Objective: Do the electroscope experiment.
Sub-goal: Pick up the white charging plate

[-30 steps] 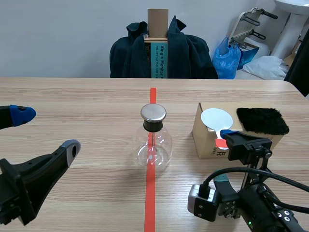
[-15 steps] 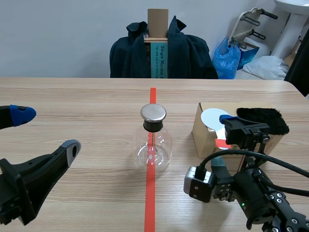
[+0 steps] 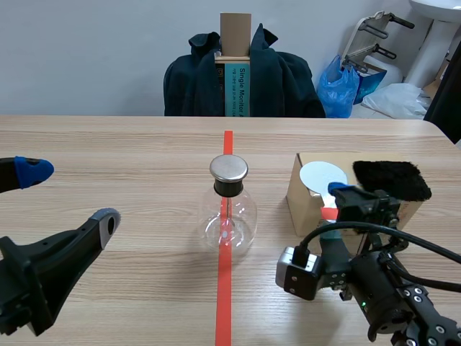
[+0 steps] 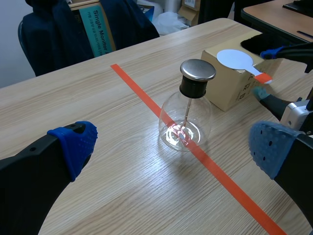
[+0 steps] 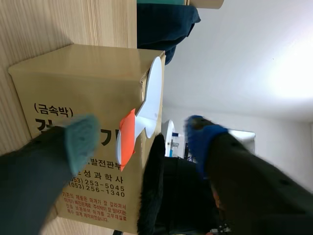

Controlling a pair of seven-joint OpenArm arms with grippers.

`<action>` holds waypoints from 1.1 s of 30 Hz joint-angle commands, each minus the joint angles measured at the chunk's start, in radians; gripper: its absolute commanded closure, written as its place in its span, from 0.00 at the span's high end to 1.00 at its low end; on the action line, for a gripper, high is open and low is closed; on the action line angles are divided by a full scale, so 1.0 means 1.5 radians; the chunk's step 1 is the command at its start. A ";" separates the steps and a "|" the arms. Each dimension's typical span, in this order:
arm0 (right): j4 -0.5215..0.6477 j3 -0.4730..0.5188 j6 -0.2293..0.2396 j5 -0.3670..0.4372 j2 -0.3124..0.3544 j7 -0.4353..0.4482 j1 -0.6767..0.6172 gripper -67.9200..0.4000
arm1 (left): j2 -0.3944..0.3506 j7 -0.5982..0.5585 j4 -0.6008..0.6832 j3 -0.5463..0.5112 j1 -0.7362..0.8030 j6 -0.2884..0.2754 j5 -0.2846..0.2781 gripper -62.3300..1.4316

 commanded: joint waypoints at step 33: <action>0.179 0.111 -0.177 0.025 0.118 -0.002 0.010 0.02 | 0.004 -0.009 0.013 0.004 -0.002 -0.002 -0.004 1.00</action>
